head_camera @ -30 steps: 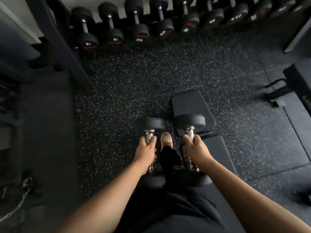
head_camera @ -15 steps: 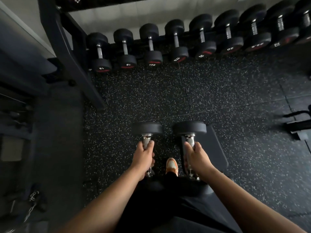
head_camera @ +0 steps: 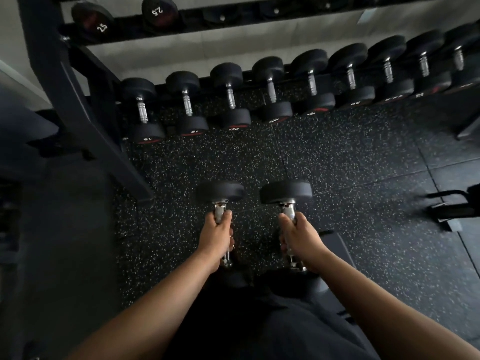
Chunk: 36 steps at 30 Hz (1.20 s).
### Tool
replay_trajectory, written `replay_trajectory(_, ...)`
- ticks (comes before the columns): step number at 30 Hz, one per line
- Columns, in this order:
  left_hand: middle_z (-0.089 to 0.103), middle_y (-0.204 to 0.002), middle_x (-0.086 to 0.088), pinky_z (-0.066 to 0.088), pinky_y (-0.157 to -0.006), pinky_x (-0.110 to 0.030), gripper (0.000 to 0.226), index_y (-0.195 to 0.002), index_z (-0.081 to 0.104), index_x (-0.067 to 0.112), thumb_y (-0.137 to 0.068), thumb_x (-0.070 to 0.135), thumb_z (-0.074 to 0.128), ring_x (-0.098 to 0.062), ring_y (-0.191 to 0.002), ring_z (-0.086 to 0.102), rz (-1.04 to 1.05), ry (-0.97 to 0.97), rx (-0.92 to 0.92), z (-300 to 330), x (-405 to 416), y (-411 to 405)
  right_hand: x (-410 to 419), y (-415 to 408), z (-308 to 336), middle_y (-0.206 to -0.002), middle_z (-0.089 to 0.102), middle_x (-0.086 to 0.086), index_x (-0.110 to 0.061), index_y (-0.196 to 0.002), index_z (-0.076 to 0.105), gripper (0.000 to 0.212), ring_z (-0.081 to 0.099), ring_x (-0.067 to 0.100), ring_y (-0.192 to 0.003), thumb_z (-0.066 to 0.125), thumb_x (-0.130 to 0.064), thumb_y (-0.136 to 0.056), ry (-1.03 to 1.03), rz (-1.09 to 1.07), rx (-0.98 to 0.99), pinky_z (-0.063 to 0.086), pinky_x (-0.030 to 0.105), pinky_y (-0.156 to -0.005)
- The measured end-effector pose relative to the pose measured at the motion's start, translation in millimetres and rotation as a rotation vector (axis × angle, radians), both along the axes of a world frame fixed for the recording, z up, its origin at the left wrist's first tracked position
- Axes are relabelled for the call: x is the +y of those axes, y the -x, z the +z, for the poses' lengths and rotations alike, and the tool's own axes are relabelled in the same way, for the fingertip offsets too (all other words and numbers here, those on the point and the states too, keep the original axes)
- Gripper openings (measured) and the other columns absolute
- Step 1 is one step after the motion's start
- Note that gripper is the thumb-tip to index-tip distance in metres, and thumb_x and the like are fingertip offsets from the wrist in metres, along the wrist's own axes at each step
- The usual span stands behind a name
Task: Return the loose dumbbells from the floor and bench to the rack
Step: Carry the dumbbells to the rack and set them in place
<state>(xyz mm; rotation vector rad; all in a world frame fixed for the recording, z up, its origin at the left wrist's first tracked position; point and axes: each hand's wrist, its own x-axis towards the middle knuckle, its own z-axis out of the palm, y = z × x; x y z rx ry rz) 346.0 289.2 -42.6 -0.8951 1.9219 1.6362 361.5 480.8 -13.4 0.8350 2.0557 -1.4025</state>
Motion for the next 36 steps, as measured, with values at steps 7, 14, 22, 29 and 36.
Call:
replay_trajectory(7,0.056,-0.073,-0.005,0.041,-0.039,-0.022,0.024,-0.110,0.050,0.014,-0.100,0.036,0.052,-0.013,-0.050,0.050,-0.030,-0.034,0.013,9.0,-23.1,90.3,-17.4,91.2,6.5,-0.073,0.066,0.010,-0.011,-0.100,0.050,0.030,0.061,0.020,-0.051,0.051,-0.042,-0.099,-0.040,-0.032,0.042,0.049,0.033,-0.048)
replay_trajectory(14,0.055,-0.072,-0.006,0.042,-0.041,-0.027,0.027,-0.113,0.049,0.013,-0.100,0.036,0.053,-0.015,-0.046,0.049,-0.022,-0.057,0.012,11.3,-11.4,179.3,-2.0,181.1,14.7,-0.074,0.065,0.004,-0.008,-0.100,0.053,0.036,0.063,0.019,-0.061,0.048,-0.044,-0.100,-0.095,-0.019,0.072,0.050,0.035,-0.057)
replay_trajectory(22,0.055,-0.077,-0.007,0.044,-0.047,-0.029,0.027,-0.112,0.050,0.015,-0.099,0.038,0.052,-0.016,-0.052,0.051,-0.002,-0.045,0.023,13.8,33.0,293.4,44.6,299.6,8.7,-0.073,0.062,0.006,-0.012,-0.099,0.050,0.033,0.061,0.019,-0.058,0.047,-0.045,-0.100,-0.014,0.010,0.069,0.053,0.039,-0.057)
replay_trajectory(29,0.055,-0.074,-0.007,0.045,-0.048,-0.029,0.026,-0.112,0.051,0.013,-0.100,0.036,0.051,-0.017,-0.054,0.052,0.064,-0.041,0.034,27.2,67.5,388.8,84.8,404.3,15.5,-0.081,0.066,0.011,-0.013,-0.102,0.050,0.040,0.066,0.025,-0.064,0.046,-0.053,-0.098,-0.016,0.093,0.053,0.057,0.046,-0.059)
replay_trajectory(36,0.055,-0.069,-0.006,0.045,-0.048,-0.029,0.021,-0.106,0.052,0.017,-0.099,0.036,0.053,-0.015,-0.050,0.052,0.164,-0.068,0.052,28.3,74.8,469.9,96.2,491.2,19.2,-0.070,0.064,0.005,-0.015,-0.101,0.049,0.033,0.062,0.018,-0.055,0.049,-0.048,-0.098,0.014,0.147,0.056,0.055,0.041,-0.058)
